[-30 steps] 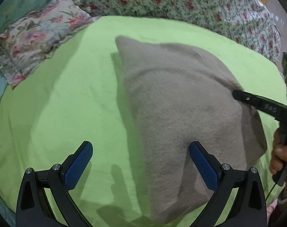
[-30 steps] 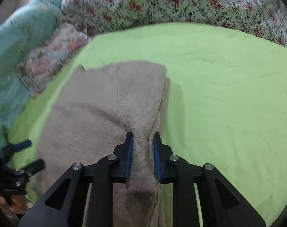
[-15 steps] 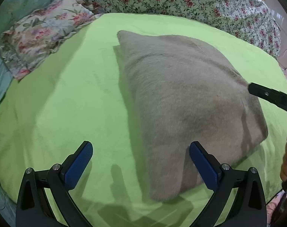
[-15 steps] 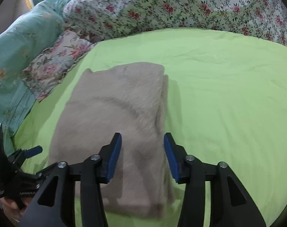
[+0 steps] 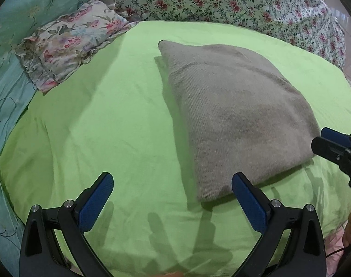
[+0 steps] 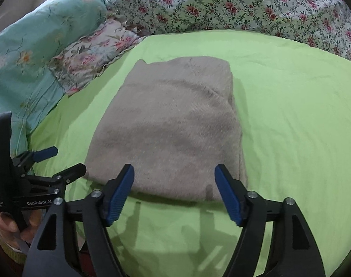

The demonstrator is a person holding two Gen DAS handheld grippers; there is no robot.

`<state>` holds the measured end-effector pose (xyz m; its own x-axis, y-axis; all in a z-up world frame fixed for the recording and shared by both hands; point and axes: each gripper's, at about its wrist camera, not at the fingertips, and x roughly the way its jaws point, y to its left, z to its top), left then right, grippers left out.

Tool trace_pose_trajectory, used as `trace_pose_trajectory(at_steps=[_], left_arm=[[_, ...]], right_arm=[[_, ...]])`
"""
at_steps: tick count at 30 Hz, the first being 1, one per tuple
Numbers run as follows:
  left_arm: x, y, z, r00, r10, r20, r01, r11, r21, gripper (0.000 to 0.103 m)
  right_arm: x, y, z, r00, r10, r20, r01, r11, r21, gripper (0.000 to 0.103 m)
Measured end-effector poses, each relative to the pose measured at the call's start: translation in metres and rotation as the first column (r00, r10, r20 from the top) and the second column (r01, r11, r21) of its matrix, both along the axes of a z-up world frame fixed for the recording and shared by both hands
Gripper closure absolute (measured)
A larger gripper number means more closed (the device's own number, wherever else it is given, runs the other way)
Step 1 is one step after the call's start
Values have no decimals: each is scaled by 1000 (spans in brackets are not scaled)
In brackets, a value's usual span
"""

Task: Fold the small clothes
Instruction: 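Open the right tool and withdraw it from the sweater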

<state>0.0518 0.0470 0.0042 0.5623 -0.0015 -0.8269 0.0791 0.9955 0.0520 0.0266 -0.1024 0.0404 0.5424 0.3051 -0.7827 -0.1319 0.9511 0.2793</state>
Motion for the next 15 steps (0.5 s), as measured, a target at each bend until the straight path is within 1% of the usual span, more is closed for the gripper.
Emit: trace_pose_trajectory(at_steps=[6,8,10,15], left_arm=[[-10,-5,6,1000,-12,9,11,1000,13,1],[-11,-6,8,1000,-16,14,16,1000,21,1],[-12,-8,8,1000,-18,14,18,999,32,1],[-12,-11,6,1000,-20,6,19,999,43,1]], right_arm=[[-6,0,1,1000,10,-10,-10,1000,-2,12],[-7,0,1,1000,8,-15,-8,1000,-1,4],[-8,-1,0,1000,10,-21,-10,1000,-2,1],[-9,1,-2,999,26,-32,-27,999,-29,1]])
